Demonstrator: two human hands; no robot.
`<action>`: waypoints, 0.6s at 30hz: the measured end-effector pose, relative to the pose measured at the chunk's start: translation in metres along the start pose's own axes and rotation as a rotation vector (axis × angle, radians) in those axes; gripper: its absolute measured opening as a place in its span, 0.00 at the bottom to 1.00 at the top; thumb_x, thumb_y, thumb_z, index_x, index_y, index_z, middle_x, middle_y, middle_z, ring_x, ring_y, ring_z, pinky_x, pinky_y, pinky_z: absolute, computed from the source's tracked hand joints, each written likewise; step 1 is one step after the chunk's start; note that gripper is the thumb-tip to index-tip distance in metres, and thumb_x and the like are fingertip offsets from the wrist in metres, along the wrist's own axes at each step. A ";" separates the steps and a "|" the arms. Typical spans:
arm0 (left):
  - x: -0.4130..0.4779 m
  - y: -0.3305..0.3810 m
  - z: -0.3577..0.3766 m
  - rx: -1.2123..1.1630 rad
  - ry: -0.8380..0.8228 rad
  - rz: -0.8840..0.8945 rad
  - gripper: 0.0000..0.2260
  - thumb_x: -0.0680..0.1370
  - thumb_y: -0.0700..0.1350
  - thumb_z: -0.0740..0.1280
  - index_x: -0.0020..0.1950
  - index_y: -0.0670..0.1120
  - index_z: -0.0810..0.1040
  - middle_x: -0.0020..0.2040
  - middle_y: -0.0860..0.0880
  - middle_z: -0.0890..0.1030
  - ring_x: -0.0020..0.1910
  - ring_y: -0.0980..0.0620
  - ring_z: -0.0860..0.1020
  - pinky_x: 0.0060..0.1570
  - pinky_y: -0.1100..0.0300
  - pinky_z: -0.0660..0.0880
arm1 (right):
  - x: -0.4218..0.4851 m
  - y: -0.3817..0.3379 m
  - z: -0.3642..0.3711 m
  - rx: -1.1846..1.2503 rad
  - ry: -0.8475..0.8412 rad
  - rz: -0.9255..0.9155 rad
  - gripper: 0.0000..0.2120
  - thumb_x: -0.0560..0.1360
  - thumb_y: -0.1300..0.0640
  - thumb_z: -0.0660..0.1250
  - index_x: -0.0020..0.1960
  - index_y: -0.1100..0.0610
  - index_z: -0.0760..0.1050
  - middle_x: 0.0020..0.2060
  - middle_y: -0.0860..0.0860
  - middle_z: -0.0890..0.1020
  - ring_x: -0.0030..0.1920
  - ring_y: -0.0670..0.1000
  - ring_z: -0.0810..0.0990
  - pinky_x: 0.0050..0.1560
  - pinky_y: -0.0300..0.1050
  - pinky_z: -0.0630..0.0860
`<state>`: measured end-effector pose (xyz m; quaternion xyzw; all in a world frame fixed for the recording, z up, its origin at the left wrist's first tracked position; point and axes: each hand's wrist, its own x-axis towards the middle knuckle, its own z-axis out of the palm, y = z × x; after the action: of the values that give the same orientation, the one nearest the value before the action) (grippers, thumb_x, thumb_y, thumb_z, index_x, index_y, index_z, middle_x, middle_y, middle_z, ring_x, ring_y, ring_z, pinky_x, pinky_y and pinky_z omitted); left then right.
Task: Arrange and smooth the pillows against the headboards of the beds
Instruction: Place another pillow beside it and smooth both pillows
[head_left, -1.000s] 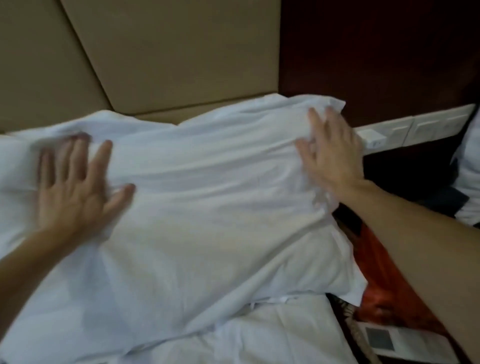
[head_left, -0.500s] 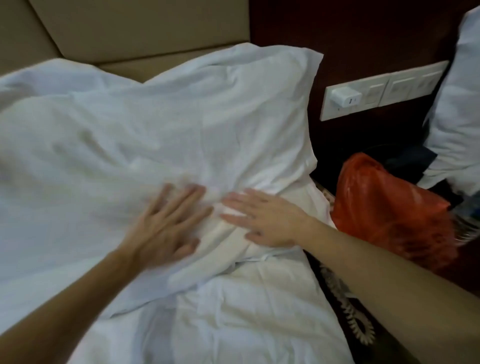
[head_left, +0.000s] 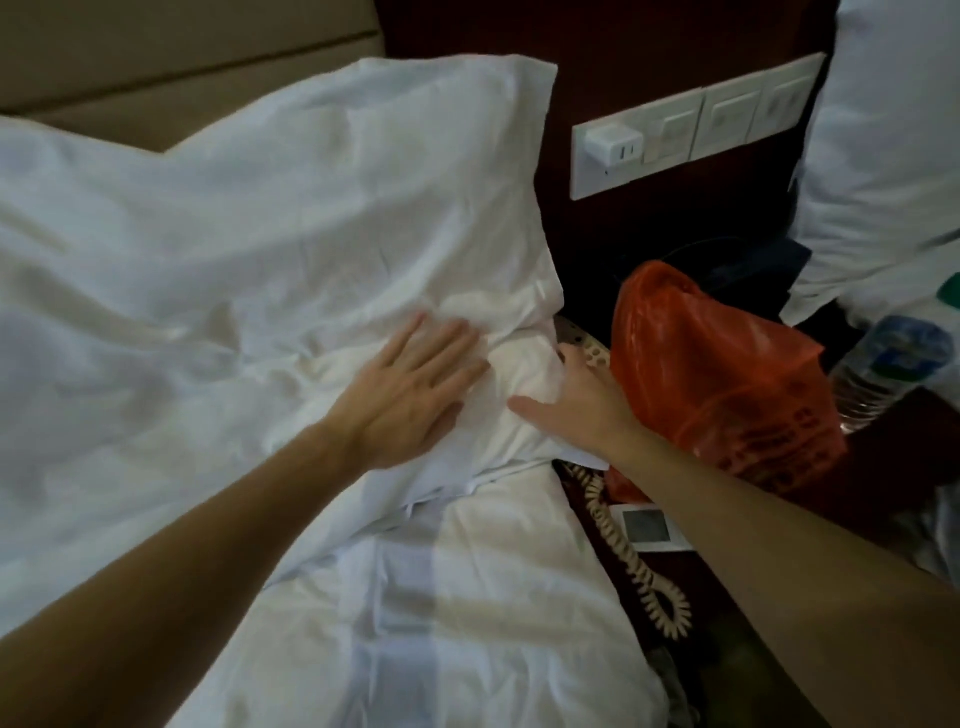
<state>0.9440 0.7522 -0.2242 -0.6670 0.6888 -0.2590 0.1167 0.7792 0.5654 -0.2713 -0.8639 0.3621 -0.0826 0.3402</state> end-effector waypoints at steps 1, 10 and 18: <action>0.013 -0.005 0.000 0.012 -0.017 -0.003 0.23 0.83 0.51 0.58 0.77 0.46 0.68 0.78 0.39 0.64 0.79 0.40 0.59 0.77 0.35 0.51 | -0.001 0.000 -0.001 -0.019 -0.001 -0.018 0.47 0.63 0.29 0.69 0.73 0.52 0.60 0.65 0.55 0.76 0.65 0.60 0.75 0.61 0.59 0.75; 0.046 -0.109 -0.089 0.083 0.252 -0.585 0.34 0.78 0.62 0.64 0.76 0.42 0.61 0.74 0.37 0.67 0.71 0.36 0.66 0.73 0.37 0.54 | -0.004 0.017 0.003 0.009 -0.149 0.112 0.33 0.68 0.42 0.74 0.67 0.57 0.70 0.61 0.55 0.77 0.59 0.59 0.77 0.59 0.54 0.76; 0.028 -0.148 -0.129 0.032 -0.120 -0.693 0.26 0.74 0.66 0.67 0.54 0.44 0.69 0.48 0.32 0.80 0.46 0.30 0.79 0.42 0.44 0.72 | -0.011 0.013 -0.010 -0.191 -0.118 0.097 0.20 0.73 0.48 0.71 0.60 0.58 0.74 0.55 0.56 0.80 0.54 0.58 0.80 0.49 0.48 0.77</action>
<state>1.0039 0.7540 -0.0349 -0.8733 0.4090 -0.2544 0.0727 0.7601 0.5612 -0.2705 -0.8773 0.3890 0.0197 0.2805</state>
